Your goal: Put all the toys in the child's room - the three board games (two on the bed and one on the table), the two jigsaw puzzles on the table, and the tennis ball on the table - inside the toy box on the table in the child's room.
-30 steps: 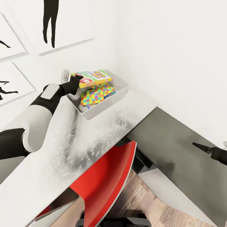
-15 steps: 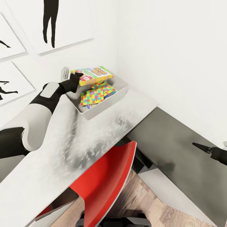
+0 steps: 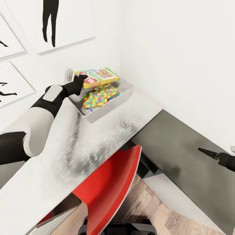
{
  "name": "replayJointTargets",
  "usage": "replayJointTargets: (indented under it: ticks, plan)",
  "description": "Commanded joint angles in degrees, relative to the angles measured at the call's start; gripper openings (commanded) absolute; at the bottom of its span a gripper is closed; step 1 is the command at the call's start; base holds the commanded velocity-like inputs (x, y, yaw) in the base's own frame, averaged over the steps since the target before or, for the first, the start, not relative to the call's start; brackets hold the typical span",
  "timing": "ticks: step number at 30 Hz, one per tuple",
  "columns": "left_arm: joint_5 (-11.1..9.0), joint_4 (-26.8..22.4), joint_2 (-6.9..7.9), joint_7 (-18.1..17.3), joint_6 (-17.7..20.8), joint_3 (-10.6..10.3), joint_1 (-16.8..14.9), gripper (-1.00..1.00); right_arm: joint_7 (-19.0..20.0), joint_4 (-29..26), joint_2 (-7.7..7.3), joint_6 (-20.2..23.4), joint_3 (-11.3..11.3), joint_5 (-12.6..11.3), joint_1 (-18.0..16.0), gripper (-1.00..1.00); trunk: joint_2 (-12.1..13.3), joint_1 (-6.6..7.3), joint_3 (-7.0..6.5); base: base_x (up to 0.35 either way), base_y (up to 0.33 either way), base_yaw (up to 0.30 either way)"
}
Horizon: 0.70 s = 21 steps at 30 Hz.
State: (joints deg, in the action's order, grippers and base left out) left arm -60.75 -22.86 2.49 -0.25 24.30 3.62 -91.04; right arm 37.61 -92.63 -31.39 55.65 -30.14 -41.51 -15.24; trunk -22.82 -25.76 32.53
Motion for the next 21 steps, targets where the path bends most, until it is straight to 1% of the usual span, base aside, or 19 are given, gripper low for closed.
replayJointTargets:
  ticks: [1, 5, 10, 15, 17, 19, 20, 21]
  plan:
    - [-0.20, 0.01, -0.03, -0.08, 0.40, 0.31, -0.04, -1.00, 1.06, -0.01, -0.02, 0.59, -0.09, 0.17, -0.05, 1.00, -0.10, -0.03, 0.16, 0.000, 0.000, 0.000]
    - [-0.22, 0.01, -0.03, -0.16, 0.40, 0.15, -0.03, -1.00, 2.58, -0.01, -0.13, 1.24, -0.15, 0.18, -0.10, 1.00, -0.10, -0.03, 0.50, 0.000, 0.000, 0.000]
    - [-0.22, 0.01, -0.03, -0.22, 0.40, 0.05, -0.02, -1.00, 3.51, -0.01, -0.38, 1.71, -0.23, 0.19, -0.04, 1.00, -0.10, -0.03, 0.81, 0.000, 0.000, 0.000]
    - [-0.22, 0.01, -0.03, -0.25, 0.40, 0.00, 0.02, -1.00, 4.82, -0.01, -0.72, 3.18, -0.58, 0.19, -0.10, 1.00, -0.10, -0.03, 0.94, 0.000, 0.000, 0.000]
    - [-0.23, 0.01, 0.00, -0.26, 0.43, -0.01, 0.04, -1.00, 5.81, -0.01, -0.90, 4.35, -0.72, 0.20, -0.18, 1.00, -0.10, -0.03, 0.96, 0.000, 0.000, 0.000]
    - [-0.22, 0.01, 0.02, -0.27, 0.43, -0.01, 0.05, -1.00, 7.32, -0.01, -1.08, 4.35, -0.98, 0.20, -0.21, 1.00, -0.10, -0.03, 0.98, 0.000, 0.000, 0.000]
    - [-0.22, 0.01, 0.02, -0.27, 0.43, -0.01, 0.05, -1.00, 7.32, -0.01, -1.08, 4.35, -0.98, 0.20, -0.21, 1.00, -0.10, -0.03, 0.99, 0.000, 0.000, 0.000]
    - [-0.23, 0.01, 0.03, -0.25, 0.42, -0.01, 0.06, -1.00, 8.39, -0.01, -1.16, 4.35, -1.19, 0.20, -0.21, 1.00, -0.10, -0.03, 1.00, 0.000, 0.000, 0.000]
